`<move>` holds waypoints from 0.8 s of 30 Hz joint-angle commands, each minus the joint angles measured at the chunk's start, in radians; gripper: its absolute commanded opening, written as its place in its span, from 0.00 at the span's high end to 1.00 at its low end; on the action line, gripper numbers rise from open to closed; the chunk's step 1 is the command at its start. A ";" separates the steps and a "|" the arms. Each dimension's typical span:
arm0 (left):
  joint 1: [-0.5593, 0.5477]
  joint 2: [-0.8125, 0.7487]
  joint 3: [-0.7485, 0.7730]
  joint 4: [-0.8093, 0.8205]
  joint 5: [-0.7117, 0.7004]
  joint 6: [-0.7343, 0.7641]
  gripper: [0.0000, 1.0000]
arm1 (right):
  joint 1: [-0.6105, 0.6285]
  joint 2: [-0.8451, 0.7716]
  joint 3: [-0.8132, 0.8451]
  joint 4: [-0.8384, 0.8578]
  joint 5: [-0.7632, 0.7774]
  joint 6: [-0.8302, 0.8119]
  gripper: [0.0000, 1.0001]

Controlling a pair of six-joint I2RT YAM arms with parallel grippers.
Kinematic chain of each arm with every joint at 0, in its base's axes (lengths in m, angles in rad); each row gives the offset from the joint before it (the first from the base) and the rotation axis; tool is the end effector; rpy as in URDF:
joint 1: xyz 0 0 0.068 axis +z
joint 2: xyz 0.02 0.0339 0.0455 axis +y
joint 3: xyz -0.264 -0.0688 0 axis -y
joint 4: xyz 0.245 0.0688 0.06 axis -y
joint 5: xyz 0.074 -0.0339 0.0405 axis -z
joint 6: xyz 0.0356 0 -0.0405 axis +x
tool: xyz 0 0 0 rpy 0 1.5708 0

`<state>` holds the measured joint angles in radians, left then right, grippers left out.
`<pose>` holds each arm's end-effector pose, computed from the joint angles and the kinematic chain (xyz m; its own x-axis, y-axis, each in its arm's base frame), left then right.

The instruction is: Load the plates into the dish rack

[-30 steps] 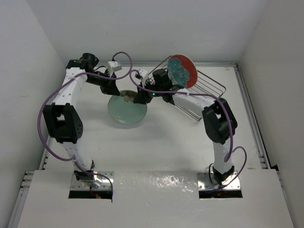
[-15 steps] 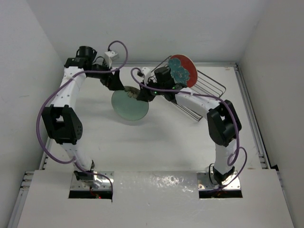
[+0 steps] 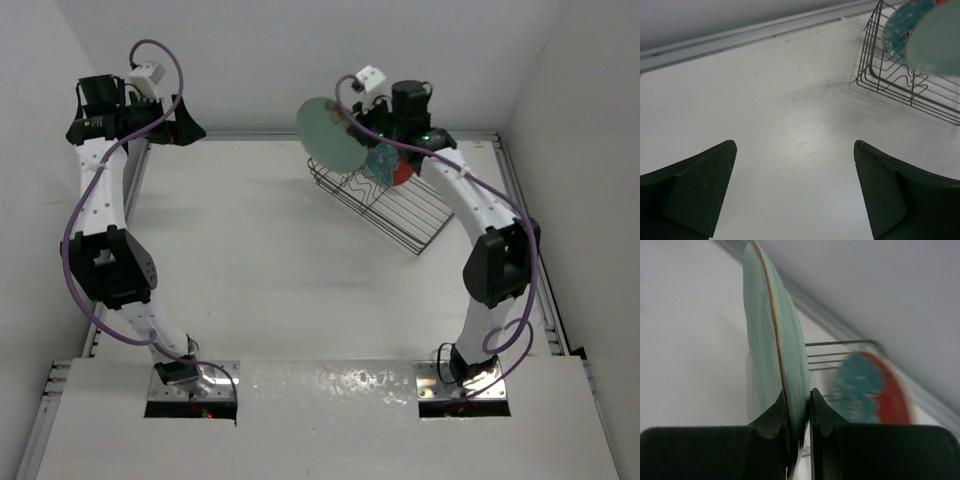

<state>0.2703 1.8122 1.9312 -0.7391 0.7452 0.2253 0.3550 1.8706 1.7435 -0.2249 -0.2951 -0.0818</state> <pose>0.3927 0.0838 0.4003 -0.4709 0.0399 -0.8813 0.4522 0.8687 -0.2023 0.4184 0.1661 0.3569 -0.2741 -0.1850 -0.9437 -0.6130 0.7897 0.0232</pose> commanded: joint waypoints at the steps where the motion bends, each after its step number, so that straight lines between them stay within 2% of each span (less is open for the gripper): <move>1: -0.028 -0.051 -0.093 0.033 0.005 -0.014 0.00 | -0.066 -0.082 0.073 0.073 0.125 -0.198 1.00; 4: -0.026 -0.063 -0.145 0.050 0.016 -0.014 0.00 | -0.086 -0.054 0.080 0.070 0.183 -0.300 1.00; 9: -0.026 -0.044 -0.150 0.020 0.017 0.020 0.00 | -0.102 -0.018 0.087 0.064 0.214 -0.364 1.00; 24: -0.028 -0.033 -0.195 -0.009 0.036 0.063 0.00 | -0.103 0.022 -0.035 0.079 0.180 -0.378 1.00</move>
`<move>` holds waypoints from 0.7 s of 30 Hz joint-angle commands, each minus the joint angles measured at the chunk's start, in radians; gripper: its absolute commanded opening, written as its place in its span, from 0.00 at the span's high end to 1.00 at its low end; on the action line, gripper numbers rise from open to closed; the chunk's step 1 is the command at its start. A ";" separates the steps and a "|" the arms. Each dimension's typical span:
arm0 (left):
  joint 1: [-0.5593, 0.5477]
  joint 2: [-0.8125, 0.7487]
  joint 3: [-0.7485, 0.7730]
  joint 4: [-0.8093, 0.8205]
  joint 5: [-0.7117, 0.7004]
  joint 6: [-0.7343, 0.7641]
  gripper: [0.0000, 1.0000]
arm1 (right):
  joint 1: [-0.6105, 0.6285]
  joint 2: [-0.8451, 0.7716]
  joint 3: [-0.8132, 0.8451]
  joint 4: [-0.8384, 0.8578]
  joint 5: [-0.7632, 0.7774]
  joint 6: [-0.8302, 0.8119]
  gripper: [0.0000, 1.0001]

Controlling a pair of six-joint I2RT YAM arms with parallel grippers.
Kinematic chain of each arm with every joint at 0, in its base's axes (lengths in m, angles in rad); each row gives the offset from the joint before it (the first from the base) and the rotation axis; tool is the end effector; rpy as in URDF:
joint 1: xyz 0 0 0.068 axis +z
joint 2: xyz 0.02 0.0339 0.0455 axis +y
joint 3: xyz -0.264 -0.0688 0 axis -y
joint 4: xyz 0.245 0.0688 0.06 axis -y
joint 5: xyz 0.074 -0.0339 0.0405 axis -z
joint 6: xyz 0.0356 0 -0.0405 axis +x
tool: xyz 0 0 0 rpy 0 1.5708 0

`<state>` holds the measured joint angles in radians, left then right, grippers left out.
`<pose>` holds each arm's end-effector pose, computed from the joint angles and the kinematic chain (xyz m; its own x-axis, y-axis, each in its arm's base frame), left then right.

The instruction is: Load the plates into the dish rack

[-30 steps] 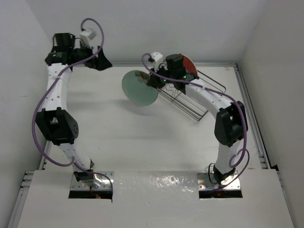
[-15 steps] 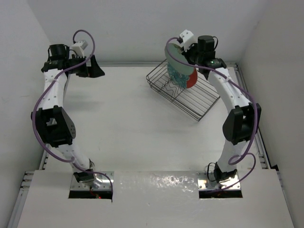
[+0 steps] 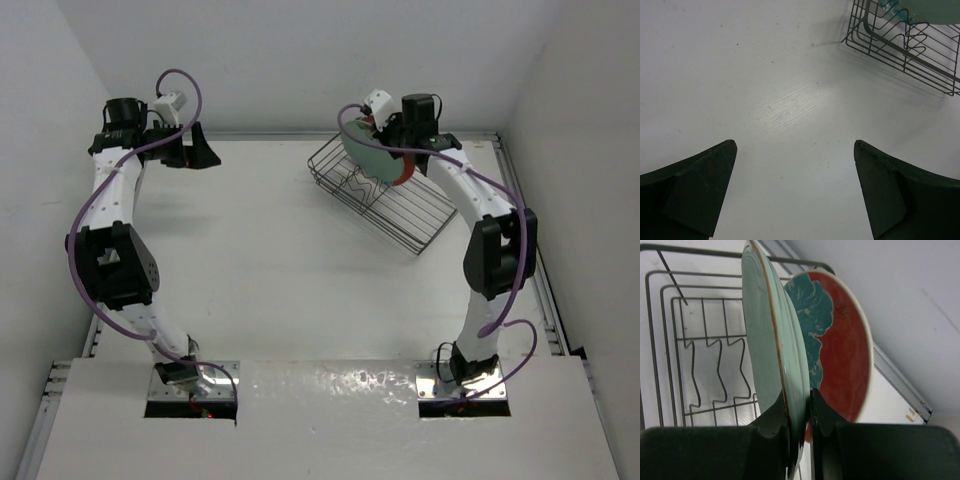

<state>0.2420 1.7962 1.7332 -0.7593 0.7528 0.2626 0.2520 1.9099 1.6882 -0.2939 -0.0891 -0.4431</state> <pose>0.3896 0.0711 0.3420 -0.6151 0.0433 -0.7872 0.4520 0.8375 -0.3071 0.4401 0.1166 0.3132 -0.2928 -0.5163 -0.8048 -0.4968 0.8013 -0.3334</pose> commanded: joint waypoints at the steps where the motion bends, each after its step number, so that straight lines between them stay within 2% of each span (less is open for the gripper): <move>1: 0.002 -0.018 0.002 0.008 0.028 0.027 0.00 | 0.000 -0.009 0.018 0.150 -0.027 -0.019 1.00; 8: 0.000 -0.018 -0.009 0.002 0.034 0.032 0.00 | 0.000 0.023 -0.021 0.167 -0.034 -0.017 1.00; 16: 0.002 -0.023 -0.006 -0.006 0.037 0.036 0.00 | 0.000 0.063 -0.035 0.206 -0.025 0.078 1.00; 18: 0.002 -0.029 -0.014 -0.008 0.034 0.041 0.00 | 0.000 0.058 -0.045 0.216 -0.011 0.086 0.94; 20: 0.002 -0.031 -0.017 -0.006 0.030 0.044 0.00 | 0.000 0.052 -0.054 0.217 -0.006 0.081 0.82; 21: 0.002 -0.031 -0.017 -0.006 0.029 0.044 0.00 | 0.001 0.049 -0.058 0.216 -0.006 0.083 0.68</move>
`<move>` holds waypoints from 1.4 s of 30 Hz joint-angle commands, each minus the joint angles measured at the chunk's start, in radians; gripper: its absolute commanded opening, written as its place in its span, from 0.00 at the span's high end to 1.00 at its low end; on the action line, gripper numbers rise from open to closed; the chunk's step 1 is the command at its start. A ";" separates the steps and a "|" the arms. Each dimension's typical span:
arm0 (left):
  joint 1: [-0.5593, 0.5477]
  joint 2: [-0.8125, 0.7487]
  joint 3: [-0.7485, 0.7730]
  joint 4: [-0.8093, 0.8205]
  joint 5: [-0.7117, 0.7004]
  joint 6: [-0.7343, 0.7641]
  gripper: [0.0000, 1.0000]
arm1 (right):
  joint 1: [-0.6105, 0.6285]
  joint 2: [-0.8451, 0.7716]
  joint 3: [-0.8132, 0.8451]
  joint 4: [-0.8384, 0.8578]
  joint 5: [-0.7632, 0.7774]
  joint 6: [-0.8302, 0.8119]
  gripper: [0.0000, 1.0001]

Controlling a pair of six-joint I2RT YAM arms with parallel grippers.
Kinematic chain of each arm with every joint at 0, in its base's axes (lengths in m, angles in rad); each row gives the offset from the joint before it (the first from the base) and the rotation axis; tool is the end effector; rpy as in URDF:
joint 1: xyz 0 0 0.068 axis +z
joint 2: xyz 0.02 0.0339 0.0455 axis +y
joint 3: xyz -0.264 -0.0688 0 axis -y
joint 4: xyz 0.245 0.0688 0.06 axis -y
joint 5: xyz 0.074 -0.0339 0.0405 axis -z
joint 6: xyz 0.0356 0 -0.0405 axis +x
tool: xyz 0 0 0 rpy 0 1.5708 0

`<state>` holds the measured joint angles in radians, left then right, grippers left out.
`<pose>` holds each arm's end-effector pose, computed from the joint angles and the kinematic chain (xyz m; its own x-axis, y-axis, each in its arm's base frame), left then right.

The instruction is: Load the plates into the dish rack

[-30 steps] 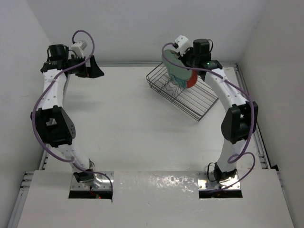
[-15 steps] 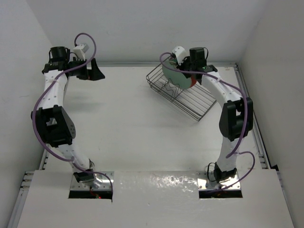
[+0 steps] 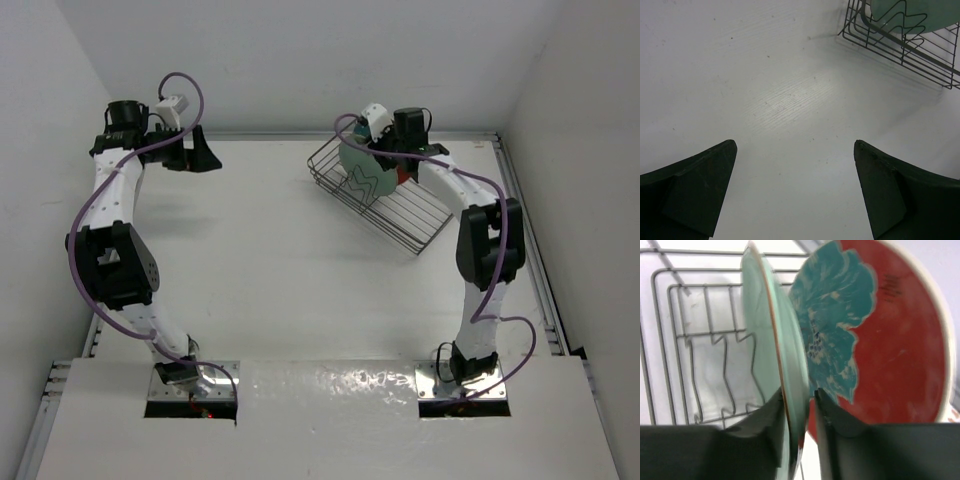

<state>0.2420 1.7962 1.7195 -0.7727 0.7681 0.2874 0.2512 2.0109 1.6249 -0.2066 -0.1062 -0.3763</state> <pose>0.3881 0.0703 0.3371 -0.6217 0.0565 -0.7812 0.4686 0.8261 -0.3131 0.4570 0.1212 0.2546 -0.3810 -0.4750 -0.7932 -0.5079 0.8244 -0.2498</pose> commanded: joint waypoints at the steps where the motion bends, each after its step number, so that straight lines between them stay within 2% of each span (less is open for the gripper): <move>1: 0.000 -0.029 -0.003 0.007 0.016 0.018 0.00 | 0.000 -0.054 0.003 0.125 0.011 0.014 0.64; 2: 0.002 -0.029 -0.001 0.009 0.017 0.016 0.00 | 0.000 -0.058 0.003 0.125 0.014 0.016 0.60; 3: 0.002 -0.029 -0.001 0.009 0.019 0.016 0.00 | 0.000 -0.070 0.001 0.125 0.014 0.016 0.51; 6: 0.002 -0.023 0.003 0.010 0.022 0.015 0.00 | 0.000 -0.104 0.001 0.122 0.023 0.005 0.38; 12: 0.002 -0.014 0.018 0.013 0.022 0.012 0.00 | 0.002 -0.207 0.029 0.099 0.078 -0.010 0.21; 15: 0.000 -0.017 0.017 0.016 0.019 0.013 0.00 | 0.002 -0.283 0.006 0.088 0.127 0.034 0.14; 17: 0.002 -0.018 0.006 0.024 0.014 0.013 0.00 | 0.000 -0.388 -0.072 0.088 0.173 0.095 0.07; 19: 0.002 -0.021 -0.012 0.032 -0.001 0.006 0.00 | -0.004 -0.498 -0.179 0.058 0.318 0.227 0.03; 21: 0.002 -0.023 -0.030 0.055 -0.033 -0.011 0.00 | -0.024 -0.566 -0.241 -0.011 0.399 0.318 0.01; 22: 0.000 -0.021 -0.047 0.071 -0.049 -0.019 0.00 | -0.035 -0.634 -0.314 -0.084 0.480 0.415 0.01; 24: 0.000 -0.012 -0.066 0.091 -0.072 -0.034 0.00 | -0.065 -0.708 -0.452 -0.166 0.543 0.496 0.01; 27: -0.001 0.012 -0.081 0.130 -0.096 -0.071 0.00 | -0.099 -0.862 -0.654 -0.224 0.635 0.598 0.01; 30: -0.003 0.055 -0.040 0.150 -0.113 -0.123 0.00 | -0.151 -0.994 -0.810 -0.287 0.698 0.753 0.01; 33: -0.004 0.086 -0.018 0.159 -0.131 -0.166 0.00 | -0.159 -1.104 -0.931 -0.295 0.804 0.824 0.01; 38: -0.004 0.103 -0.023 0.176 -0.136 -0.203 0.00 | -0.159 -1.189 -0.981 -0.283 0.881 0.866 0.01; 42: -0.012 0.097 -0.052 0.176 -0.131 -0.199 0.00 | -0.159 -1.170 -0.927 -0.373 0.953 0.959 0.01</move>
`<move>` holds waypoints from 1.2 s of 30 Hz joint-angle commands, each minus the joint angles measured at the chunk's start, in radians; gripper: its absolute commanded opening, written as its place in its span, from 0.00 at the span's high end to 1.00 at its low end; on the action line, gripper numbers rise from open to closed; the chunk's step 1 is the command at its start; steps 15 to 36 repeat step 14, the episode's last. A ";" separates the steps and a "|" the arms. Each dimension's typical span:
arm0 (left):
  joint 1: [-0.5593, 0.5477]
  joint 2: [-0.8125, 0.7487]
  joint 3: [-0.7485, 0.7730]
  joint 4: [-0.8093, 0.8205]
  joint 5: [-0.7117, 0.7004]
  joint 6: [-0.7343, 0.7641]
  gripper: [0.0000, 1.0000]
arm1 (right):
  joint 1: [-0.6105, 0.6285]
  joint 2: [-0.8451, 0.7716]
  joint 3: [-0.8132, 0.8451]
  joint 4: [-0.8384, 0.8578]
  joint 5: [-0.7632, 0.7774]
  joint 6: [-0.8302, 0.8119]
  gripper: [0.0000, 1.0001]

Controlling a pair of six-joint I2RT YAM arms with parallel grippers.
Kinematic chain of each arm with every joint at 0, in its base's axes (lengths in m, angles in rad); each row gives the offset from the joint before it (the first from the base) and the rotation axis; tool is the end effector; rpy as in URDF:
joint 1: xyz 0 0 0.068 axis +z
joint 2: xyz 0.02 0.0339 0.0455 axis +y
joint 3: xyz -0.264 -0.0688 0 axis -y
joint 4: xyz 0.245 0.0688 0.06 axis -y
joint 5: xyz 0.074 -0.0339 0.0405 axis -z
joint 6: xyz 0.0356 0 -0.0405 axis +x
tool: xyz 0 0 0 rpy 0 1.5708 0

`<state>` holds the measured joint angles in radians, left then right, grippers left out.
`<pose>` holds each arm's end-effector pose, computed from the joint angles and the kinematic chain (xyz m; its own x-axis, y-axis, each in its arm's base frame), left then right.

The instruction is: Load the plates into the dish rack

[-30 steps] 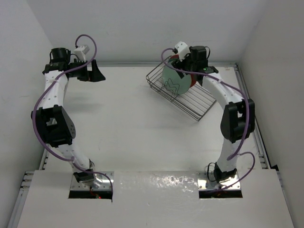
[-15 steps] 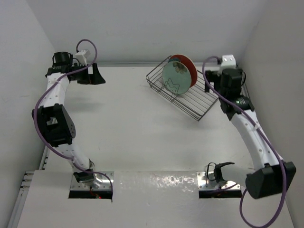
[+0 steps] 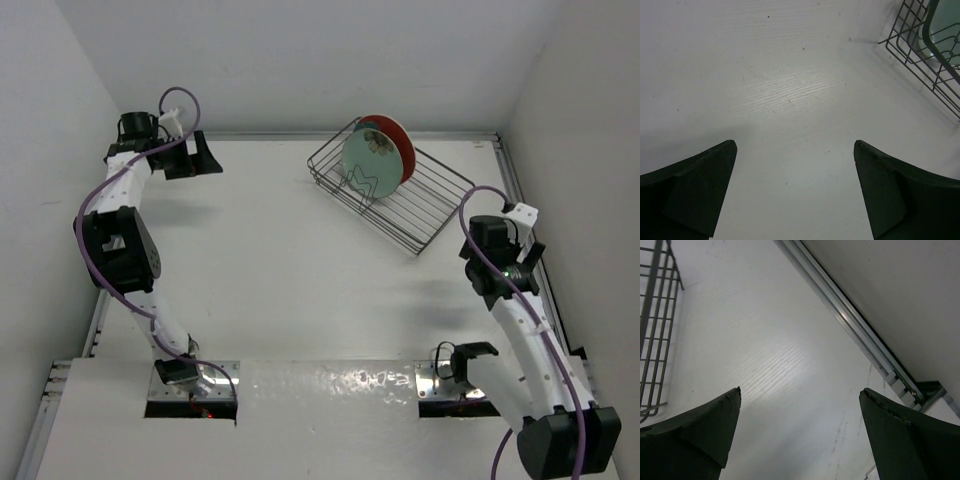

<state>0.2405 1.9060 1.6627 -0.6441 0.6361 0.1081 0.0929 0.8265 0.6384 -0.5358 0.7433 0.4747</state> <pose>0.4167 0.0804 0.2824 -0.7301 -0.0897 -0.6774 0.2530 0.8855 -0.3898 0.1696 -0.0084 0.2544 -0.3870 0.3019 -0.8712 0.6897 0.7219 -0.0562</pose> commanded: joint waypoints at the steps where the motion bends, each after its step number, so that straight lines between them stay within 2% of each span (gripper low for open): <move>1: -0.012 -0.016 -0.001 0.049 -0.001 -0.016 0.00 | -0.001 0.038 0.078 -0.070 0.110 0.131 0.01; 5: -0.024 -0.024 -0.009 0.049 -0.004 -0.016 0.00 | -0.001 0.100 0.139 -0.189 0.120 0.212 0.01; 9: -0.032 -0.022 0.012 0.047 -0.003 -0.021 0.00 | -0.001 0.138 0.158 -0.234 0.128 0.248 0.01; 36: -0.038 -0.019 0.025 0.044 -0.004 -0.022 0.00 | -0.002 0.137 0.145 -0.242 0.133 0.258 0.01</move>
